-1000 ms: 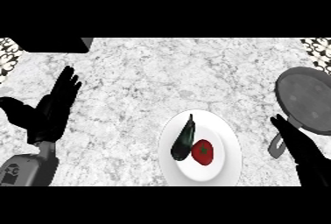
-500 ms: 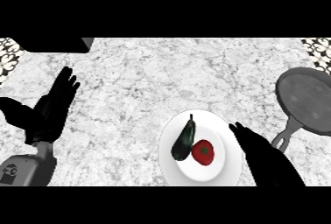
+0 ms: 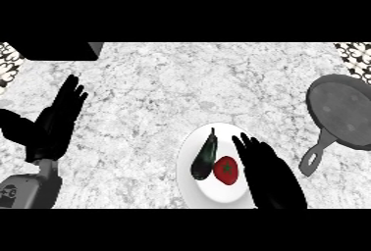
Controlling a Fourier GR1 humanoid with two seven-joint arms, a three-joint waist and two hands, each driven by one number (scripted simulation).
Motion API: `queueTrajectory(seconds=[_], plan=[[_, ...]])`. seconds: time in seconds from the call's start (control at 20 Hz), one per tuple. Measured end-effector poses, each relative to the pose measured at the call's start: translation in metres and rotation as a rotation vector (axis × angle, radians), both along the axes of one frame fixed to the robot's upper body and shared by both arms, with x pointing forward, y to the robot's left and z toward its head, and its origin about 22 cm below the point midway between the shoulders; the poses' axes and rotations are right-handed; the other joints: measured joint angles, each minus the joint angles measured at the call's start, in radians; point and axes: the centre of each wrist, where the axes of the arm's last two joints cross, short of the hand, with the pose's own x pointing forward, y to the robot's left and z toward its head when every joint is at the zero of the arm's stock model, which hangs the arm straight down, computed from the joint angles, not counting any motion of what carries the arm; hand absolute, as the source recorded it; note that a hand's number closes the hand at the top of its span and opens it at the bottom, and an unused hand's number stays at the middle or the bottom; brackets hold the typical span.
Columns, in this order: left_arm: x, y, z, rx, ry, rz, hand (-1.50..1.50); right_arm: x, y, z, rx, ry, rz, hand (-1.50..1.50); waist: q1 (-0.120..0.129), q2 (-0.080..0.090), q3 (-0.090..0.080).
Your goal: Pick the tomato from the plate and place it in the pan
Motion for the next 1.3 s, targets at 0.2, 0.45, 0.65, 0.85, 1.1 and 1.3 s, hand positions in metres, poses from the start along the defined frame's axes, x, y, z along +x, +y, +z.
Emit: queueTrajectory(seconds=[0.2,0.45,0.65,0.85,1.1,1.3], plan=[[-0.001,0.003,0.0,0.001,-0.004,0.006,0.0,0.0,0.01,0.003,-0.026,-0.014,0.011,-1.5,-0.005,-0.001,0.0],[-0.001,0.003,-0.002,0.004,0.001,0.006,0.0,0.009,0.03,0.003,-0.029,-0.022,0.029,-1.5,-0.006,0.0,0.001],[-0.004,-0.002,-0.003,0.005,-0.002,0.005,0.0,0.019,0.038,-0.006,-0.057,0.013,0.012,-1.5,-0.006,0.0,0.001],[-0.006,-0.002,-0.004,0.006,0.002,0.008,0.0,0.031,0.041,-0.019,-0.099,0.036,-0.023,-1.5,-0.006,0.0,0.001],[-0.003,0.003,-0.006,0.001,0.003,0.01,0.0,0.042,0.047,-0.031,-0.124,0.057,-0.05,-1.5,-0.008,0.001,0.002],[-0.005,0.006,-0.005,0.002,0.003,0.008,0.0,0.044,0.048,-0.041,-0.132,0.081,-0.065,-1.5,-0.008,0.0,0.002]])
